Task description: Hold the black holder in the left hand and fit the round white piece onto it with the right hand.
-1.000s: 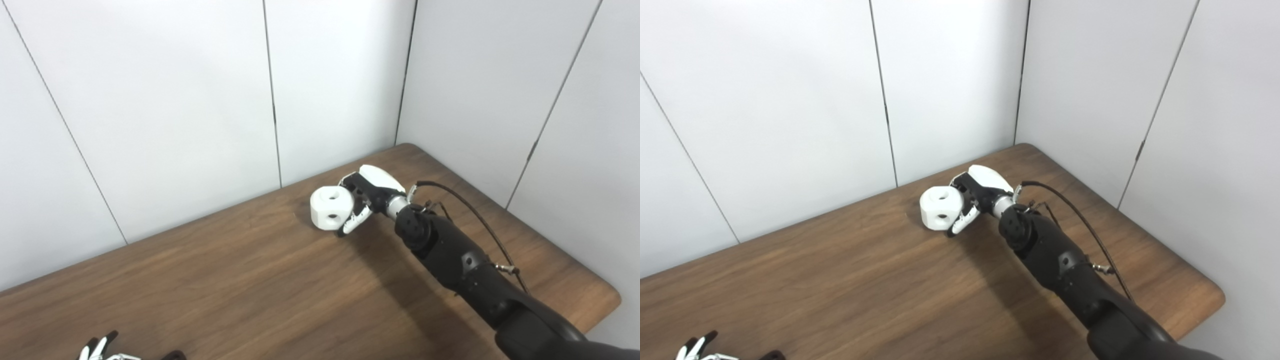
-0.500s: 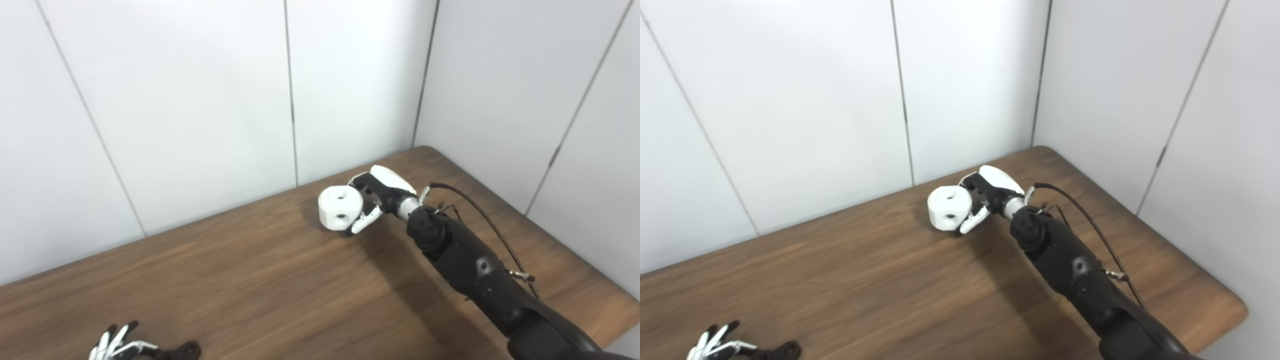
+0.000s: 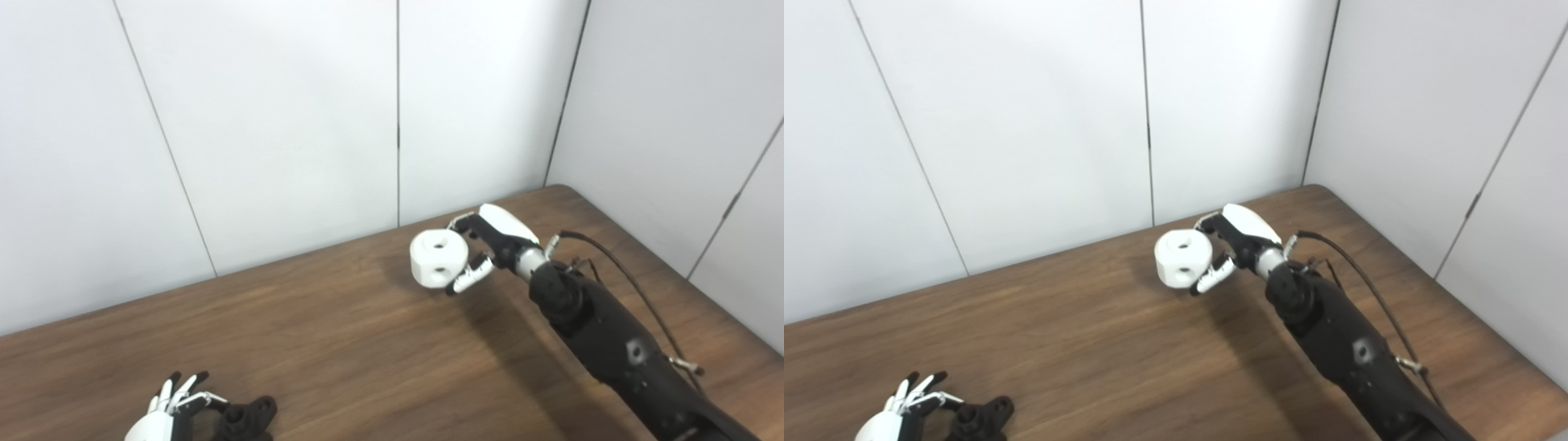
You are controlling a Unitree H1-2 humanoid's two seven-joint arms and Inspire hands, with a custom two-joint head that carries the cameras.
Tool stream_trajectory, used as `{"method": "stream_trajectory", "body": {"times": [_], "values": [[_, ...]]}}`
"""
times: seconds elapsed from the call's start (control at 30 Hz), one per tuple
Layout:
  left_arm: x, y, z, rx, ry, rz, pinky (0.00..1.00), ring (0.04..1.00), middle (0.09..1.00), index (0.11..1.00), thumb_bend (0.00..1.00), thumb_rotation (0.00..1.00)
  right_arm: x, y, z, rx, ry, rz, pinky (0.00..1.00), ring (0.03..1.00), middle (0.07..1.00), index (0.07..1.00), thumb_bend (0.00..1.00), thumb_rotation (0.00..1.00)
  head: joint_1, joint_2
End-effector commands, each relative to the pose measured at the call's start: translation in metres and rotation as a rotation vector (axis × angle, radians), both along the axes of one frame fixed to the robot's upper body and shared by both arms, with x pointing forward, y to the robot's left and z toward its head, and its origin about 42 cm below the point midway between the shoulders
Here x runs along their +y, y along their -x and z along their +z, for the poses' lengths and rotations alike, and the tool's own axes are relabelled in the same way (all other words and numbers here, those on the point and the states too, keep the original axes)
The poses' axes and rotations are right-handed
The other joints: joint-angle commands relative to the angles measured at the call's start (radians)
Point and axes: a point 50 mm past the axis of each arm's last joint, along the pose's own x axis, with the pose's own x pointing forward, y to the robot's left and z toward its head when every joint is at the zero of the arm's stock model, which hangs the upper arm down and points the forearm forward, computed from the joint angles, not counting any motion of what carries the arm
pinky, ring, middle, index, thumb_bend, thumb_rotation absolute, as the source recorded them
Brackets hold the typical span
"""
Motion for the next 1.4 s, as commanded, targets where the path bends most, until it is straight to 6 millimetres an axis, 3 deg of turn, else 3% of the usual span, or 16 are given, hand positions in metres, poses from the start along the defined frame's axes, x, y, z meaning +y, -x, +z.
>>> {"method": "stream_trajectory", "body": {"times": [0.0, 0.1, 0.4, 0.6, 1.0, 1.37], "values": [[-0.005, 0.011, -0.018, 0.081, -0.025, -0.007, 1.0, 1.0, 0.891, 0.481, 0.52, 0.04, 0.01, -0.005, 0.032, -0.091, -0.017, 0.042, 0.8, 0.839, 0.809, 0.481, 0.5, 0.14, 0.01, 0.005], [-0.008, 0.009, -0.019, 0.083, -0.039, -0.008, 1.0, 0.996, 0.888, 0.481, 0.52, 0.04, 0.017, -0.002, 0.033, -0.105, 0.007, 0.07, 0.77, 0.801, 0.792, 0.48, 0.5, 0.14, 0.043, 0.014], [-0.021, 0.005, -0.023, 0.094, -0.044, -0.005, 1.0, 0.996, 0.884, 0.48, 0.52, 0.04, 0.03, 0.005, 0.031, -0.12, -0.017, 0.132, 0.86, 0.88, 0.799, 0.48, 0.51, 0.14, 0.124, 0.04], [-0.032, 0.003, -0.022, 0.085, -0.046, -0.015, 1.0, 0.992, 0.884, 0.479, 0.52, 0.05, 0.055, 0.015, 0.037, -0.136, 0.018, 0.197, 0.93, 0.891, 0.788, 0.479, 0.5, 0.14, 0.162, 0.055], [-0.057, -0.003, -0.022, 0.099, -0.082, -0.068, 1.0, 1.0, 0.893, 0.479, 0.52, 0.05, 0.095, 0.025, 0.05, -0.146, 0.013, 0.303, 0.93, 0.891, 0.78, 0.479, 0.5, 0.14, 0.189, 0.079], [-0.079, -0.009, -0.03, 0.12, -0.065, -0.105, 1.0, 1.0, 0.893, 0.475, 0.52, 0.05, 0.121, 0.03, 0.051, -0.159, -0.011, 0.366, 0.94, 0.89, 0.774, 0.478, 0.5, 0.14, 0.223, 0.095]]}}
